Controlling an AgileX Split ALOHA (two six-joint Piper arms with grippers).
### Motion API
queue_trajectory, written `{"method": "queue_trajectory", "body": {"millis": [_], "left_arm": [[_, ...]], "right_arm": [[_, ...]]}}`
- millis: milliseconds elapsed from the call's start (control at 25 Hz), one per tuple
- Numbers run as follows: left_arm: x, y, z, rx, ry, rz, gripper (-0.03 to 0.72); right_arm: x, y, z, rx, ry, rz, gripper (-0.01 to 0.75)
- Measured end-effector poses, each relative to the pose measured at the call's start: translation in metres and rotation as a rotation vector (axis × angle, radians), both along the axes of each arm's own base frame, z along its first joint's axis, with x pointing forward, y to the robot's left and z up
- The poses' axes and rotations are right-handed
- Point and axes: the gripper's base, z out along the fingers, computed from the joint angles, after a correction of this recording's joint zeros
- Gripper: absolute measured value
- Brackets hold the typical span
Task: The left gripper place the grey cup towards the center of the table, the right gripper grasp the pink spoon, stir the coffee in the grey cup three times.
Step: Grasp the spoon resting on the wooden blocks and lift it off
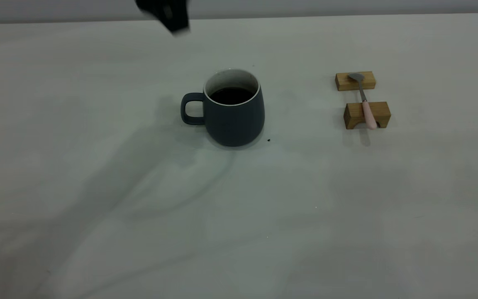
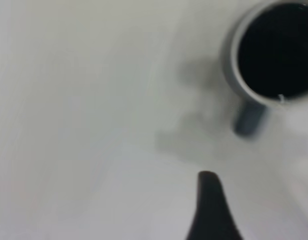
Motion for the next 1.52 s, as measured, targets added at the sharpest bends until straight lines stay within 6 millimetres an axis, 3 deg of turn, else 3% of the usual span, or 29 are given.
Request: {"method": "queue_trajectory", "body": {"millis": [120,280,560,720,840,1120,1520], "left_arm": [[-0.025,0.014,0.042,-0.007,0.079,0.149,0.497],[-0.058,0.031,0.080,0.004,0.187,0.348,0.413],[-0.086,0.046,0.119,-0.079,0.171,0.553,0.315],[-0.115,0.061,0.140,-0.133,0.128,0.582,0.279],[-0.147,0.077,0.148,-0.160,0.104,0.583,0.261],[-0.236,0.122,0.136,-0.238,0.075,0.648,0.247],[-0.327,0.183,0.117,-0.422,-0.181,0.927,0.247]], "right_arm": [[0.000,0.000,0.000,0.000,0.000,0.000,0.547],[0.000,0.000,0.000,0.000,0.000,0.000,0.547],[0.000,0.000,0.000,0.001,0.000,0.000,0.547],[0.000,0.000,0.000,0.001,0.000,0.000,0.547],[0.000,0.000,0.000,0.001,0.000,0.000,0.547],[0.000,0.000,0.000,0.001,0.000,0.000,0.547],[0.000,0.000,0.000,0.001,0.000,0.000,0.547]]}}
